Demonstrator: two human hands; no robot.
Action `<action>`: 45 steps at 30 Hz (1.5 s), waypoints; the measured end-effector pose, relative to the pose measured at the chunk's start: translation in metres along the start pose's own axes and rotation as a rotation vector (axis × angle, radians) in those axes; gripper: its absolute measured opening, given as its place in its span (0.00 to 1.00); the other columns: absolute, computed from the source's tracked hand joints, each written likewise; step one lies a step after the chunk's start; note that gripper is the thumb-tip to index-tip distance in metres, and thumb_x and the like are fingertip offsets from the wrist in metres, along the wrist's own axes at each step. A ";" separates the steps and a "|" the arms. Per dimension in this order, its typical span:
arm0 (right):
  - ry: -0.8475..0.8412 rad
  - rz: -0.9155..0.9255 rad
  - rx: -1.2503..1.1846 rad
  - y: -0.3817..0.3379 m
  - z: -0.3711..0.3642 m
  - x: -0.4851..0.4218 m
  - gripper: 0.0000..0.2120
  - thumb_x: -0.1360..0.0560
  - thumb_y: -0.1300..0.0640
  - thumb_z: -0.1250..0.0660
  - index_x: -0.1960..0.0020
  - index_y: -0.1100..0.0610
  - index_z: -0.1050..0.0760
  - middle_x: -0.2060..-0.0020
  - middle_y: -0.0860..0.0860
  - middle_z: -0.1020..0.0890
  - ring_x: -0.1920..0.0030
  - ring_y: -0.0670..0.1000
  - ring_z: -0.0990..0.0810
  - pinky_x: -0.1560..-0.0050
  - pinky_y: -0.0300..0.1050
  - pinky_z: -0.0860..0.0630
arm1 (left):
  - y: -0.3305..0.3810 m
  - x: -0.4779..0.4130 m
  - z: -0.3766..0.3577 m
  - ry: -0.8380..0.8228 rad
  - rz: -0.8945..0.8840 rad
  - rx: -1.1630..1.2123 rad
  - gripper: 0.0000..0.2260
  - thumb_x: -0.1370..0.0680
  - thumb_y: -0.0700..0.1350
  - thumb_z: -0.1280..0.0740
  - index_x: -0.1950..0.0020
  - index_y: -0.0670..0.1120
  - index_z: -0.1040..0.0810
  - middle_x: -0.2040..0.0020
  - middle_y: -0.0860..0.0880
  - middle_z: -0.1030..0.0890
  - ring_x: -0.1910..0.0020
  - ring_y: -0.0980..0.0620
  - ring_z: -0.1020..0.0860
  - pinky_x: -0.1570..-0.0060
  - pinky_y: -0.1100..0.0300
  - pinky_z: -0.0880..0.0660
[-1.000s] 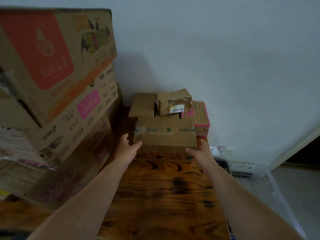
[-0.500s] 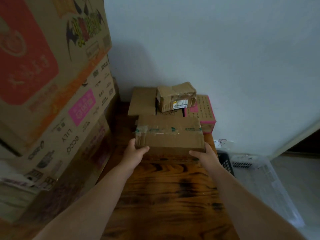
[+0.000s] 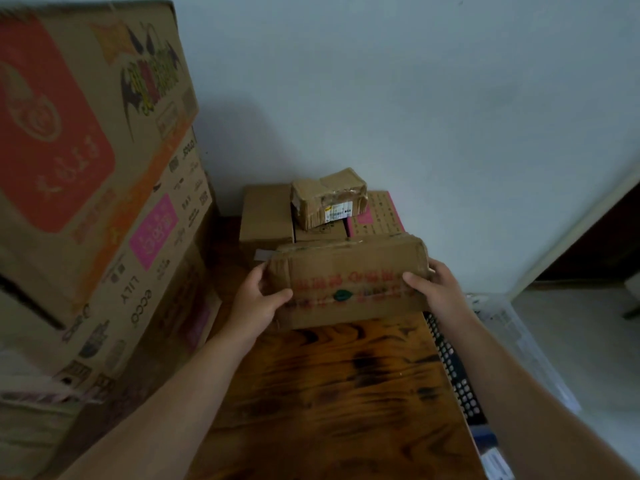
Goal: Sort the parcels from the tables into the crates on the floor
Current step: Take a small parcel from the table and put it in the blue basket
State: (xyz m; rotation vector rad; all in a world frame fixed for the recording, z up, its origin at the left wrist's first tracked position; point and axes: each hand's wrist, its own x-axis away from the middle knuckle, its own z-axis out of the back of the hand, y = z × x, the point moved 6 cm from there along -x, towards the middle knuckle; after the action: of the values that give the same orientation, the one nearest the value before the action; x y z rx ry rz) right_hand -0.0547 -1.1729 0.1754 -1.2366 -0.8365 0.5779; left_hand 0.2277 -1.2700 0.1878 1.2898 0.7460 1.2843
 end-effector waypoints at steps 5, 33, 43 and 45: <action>0.042 0.051 -0.023 -0.014 0.007 0.007 0.16 0.25 0.56 0.31 0.39 0.59 0.28 0.48 0.52 0.19 0.53 0.49 0.20 0.58 0.46 0.23 | 0.009 0.000 0.007 0.141 -0.037 -0.014 0.12 0.23 0.43 0.33 0.41 0.43 0.26 0.54 0.53 0.23 0.54 0.54 0.24 0.61 0.65 0.30; -0.208 0.027 -0.094 -0.016 -0.010 0.025 0.12 0.24 0.57 0.34 0.42 0.46 0.24 0.52 0.48 0.15 0.53 0.50 0.16 0.61 0.43 0.21 | 0.002 -0.003 0.009 0.083 0.130 0.277 0.20 0.26 0.55 0.31 0.39 0.46 0.27 0.54 0.50 0.21 0.59 0.52 0.22 0.66 0.60 0.28; -0.173 -0.083 -0.220 0.009 -0.004 0.036 0.13 0.23 0.55 0.36 0.40 0.43 0.28 0.44 0.53 0.19 0.45 0.57 0.20 0.50 0.55 0.22 | -0.005 0.001 -0.005 -0.178 0.170 0.390 0.15 0.22 0.53 0.36 0.35 0.54 0.27 0.47 0.49 0.18 0.49 0.46 0.19 0.50 0.51 0.23; -0.148 -0.082 -0.224 0.011 -0.002 0.042 0.13 0.22 0.55 0.36 0.40 0.43 0.28 0.43 0.53 0.20 0.44 0.57 0.20 0.50 0.56 0.22 | -0.005 0.004 -0.008 -0.178 0.169 0.391 0.17 0.22 0.53 0.37 0.34 0.54 0.29 0.49 0.50 0.18 0.51 0.47 0.19 0.54 0.53 0.23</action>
State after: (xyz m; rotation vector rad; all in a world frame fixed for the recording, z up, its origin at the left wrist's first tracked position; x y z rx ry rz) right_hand -0.0284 -1.1386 0.1742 -1.3670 -1.0948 0.5239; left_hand 0.2227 -1.2635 0.1826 1.7907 0.7989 1.1707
